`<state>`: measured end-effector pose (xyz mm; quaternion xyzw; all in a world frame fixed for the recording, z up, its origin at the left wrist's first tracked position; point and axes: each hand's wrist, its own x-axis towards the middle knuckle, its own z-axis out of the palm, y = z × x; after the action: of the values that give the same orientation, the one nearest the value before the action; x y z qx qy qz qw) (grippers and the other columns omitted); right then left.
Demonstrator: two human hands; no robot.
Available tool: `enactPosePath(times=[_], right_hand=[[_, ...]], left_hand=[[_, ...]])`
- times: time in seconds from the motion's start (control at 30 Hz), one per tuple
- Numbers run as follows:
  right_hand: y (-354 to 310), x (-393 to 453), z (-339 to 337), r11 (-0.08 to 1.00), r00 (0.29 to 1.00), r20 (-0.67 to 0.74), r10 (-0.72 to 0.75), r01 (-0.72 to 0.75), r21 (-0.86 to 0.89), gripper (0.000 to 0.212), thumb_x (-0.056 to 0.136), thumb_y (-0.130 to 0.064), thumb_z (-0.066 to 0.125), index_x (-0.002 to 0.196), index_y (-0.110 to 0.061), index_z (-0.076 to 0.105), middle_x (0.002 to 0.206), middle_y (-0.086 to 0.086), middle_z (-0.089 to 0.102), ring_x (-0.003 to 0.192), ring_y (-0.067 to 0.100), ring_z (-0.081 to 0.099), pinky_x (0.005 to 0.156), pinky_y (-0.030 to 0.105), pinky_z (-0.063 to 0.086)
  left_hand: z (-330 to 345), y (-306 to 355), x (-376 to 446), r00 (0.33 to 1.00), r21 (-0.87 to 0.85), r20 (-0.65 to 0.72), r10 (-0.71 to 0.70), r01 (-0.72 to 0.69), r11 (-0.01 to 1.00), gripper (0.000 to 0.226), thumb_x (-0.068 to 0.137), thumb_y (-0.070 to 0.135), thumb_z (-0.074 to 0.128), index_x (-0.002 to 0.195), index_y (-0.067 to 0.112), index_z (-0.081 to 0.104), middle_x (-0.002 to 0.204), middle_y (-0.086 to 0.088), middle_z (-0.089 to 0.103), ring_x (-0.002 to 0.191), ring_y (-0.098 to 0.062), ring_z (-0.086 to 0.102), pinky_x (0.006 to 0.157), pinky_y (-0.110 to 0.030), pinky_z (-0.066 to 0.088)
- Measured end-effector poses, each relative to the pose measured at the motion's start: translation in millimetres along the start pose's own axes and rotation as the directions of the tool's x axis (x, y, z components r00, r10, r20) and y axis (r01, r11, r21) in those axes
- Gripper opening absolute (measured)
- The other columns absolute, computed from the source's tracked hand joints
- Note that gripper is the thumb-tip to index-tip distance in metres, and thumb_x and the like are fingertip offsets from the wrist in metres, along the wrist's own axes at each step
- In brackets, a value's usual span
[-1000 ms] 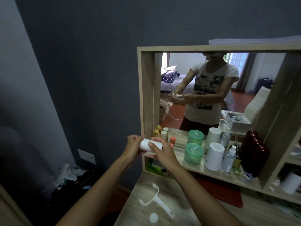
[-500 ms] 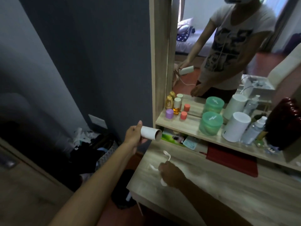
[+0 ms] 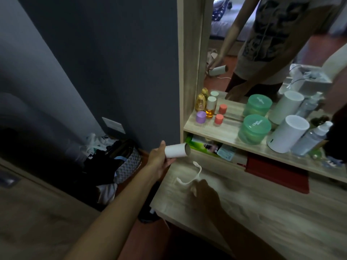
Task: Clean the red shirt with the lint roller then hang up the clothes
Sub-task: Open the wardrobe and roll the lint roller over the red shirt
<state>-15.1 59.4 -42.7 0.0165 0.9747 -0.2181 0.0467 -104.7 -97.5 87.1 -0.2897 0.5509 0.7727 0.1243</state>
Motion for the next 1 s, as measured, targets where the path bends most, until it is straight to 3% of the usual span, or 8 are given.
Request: enactPosePath(times=[0.1,0.2,0.27,0.33,0.63,0.77,0.9,1.0], right_hand=[[-14.7,19.3,-25.7,0.978,0.961,-0.274,0.018,0.041,0.206,0.04,0.086,-0.027,0.062,0.122,-0.01,0.062,0.11,0.012,0.061,0.095,0.026,0.061,0.071,0.029,0.044],[-39.3,42.1,-67.8,0.888,0.854,-0.478,0.205,0.043,0.457,0.025,0.08,-0.022,0.066,0.103,-0.013,0.068,0.097,0.01,0.065,0.086,0.023,0.059,0.07,0.026,0.042],[-53.9,52.5,-93.9,0.688,0.825,-0.403,0.397,0.024,0.726,0.02,0.077,-0.032,0.063,0.095,-0.022,0.065,0.095,0.005,0.065,0.084,0.019,0.061,0.074,0.034,0.052],[-63.6,55.7,-106.0,0.537,0.83,-0.314,0.46,0.021,0.843,0.015,0.079,-0.032,0.064,0.09,-0.023,0.061,0.091,0.0,0.066,0.085,0.016,0.063,0.079,0.038,0.054],[-91.9,43.8,-107.6,0.495,0.819,-0.446,0.36,0.237,0.836,0.012,0.091,-0.014,0.063,0.101,-0.02,0.065,0.094,-0.02,0.066,0.093,-0.011,0.06,0.081,0.02,0.049],[-95.9,42.2,-111.0,0.576,0.847,-0.462,0.264,0.246,0.78,0.029,0.1,-0.013,0.047,0.123,-0.014,0.063,0.118,-0.016,0.055,0.101,-0.033,0.04,0.087,-0.005,0.032],[-95.9,42.3,-113.0,0.56,0.888,-0.4,0.227,0.217,0.799,0.037,0.103,-0.013,0.038,0.136,-0.014,0.053,0.128,-0.017,0.041,0.117,-0.012,0.038,0.086,-0.01,0.022],[-93.4,40.6,-119.3,0.562,0.902,-0.385,0.197,0.218,0.798,0.036,0.102,-0.012,0.04,0.136,-0.015,0.053,0.127,-0.016,0.044,0.12,-0.002,0.04,0.095,0.002,0.029]], left_hand=[[3.1,-1.2,0.9,0.998,-0.046,-0.06,-0.009,0.007,0.999,0.035,0.097,0.032,0.05,0.112,0.001,0.05,0.102,-0.018,0.059,0.084,-0.025,0.063,0.055,-0.033,0.058],[7.3,-5.3,-2.7,0.996,-0.087,-0.082,-0.035,0.028,0.996,0.037,0.097,0.034,0.049,0.111,0.0,0.05,0.096,-0.017,0.06,0.081,-0.024,0.063,0.047,-0.027,0.057],[11.0,-9.0,-4.1,0.995,-0.122,-0.076,-0.057,0.047,0.991,0.04,0.096,0.036,0.05,0.111,-0.001,0.051,0.094,-0.016,0.06,0.081,-0.025,0.064,0.052,-0.03,0.059],[15.5,-12.1,-6.8,0.996,-0.142,-0.063,-0.068,0.059,0.988,0.04,0.096,0.037,0.051,0.108,-0.001,0.049,0.093,-0.016,0.059,0.082,-0.025,0.064,0.064,-0.034,0.059],[23.5,-9.8,-20.7,0.998,-0.188,0.017,-0.064,0.066,0.98,0.041,0.095,0.038,0.052,0.109,-0.001,0.048,0.101,-0.019,0.059,0.084,-0.026,0.065,0.067,-0.032,0.057],[24.4,-4.3,-25.4,0.995,-0.177,0.081,-0.05,0.063,0.982,0.045,0.096,0.039,0.049,0.111,-0.003,0.048,0.105,-0.021,0.061,0.09,-0.029,0.067,0.083,-0.038,0.056],[26.0,-5.1,-28.9,0.99,-0.106,0.131,-0.045,0.059,0.993,0.049,0.096,0.043,0.047,0.113,-0.003,0.05,0.111,-0.024,0.063,0.098,-0.031,0.068,0.092,-0.043,0.054],[25.5,-7.6,-24.7,0.996,-0.002,0.087,0.014,-0.014,1.0,0.051,0.094,0.048,0.048,0.111,0.0,0.054,0.106,-0.021,0.065,0.096,-0.03,0.068,0.091,-0.042,0.054]])
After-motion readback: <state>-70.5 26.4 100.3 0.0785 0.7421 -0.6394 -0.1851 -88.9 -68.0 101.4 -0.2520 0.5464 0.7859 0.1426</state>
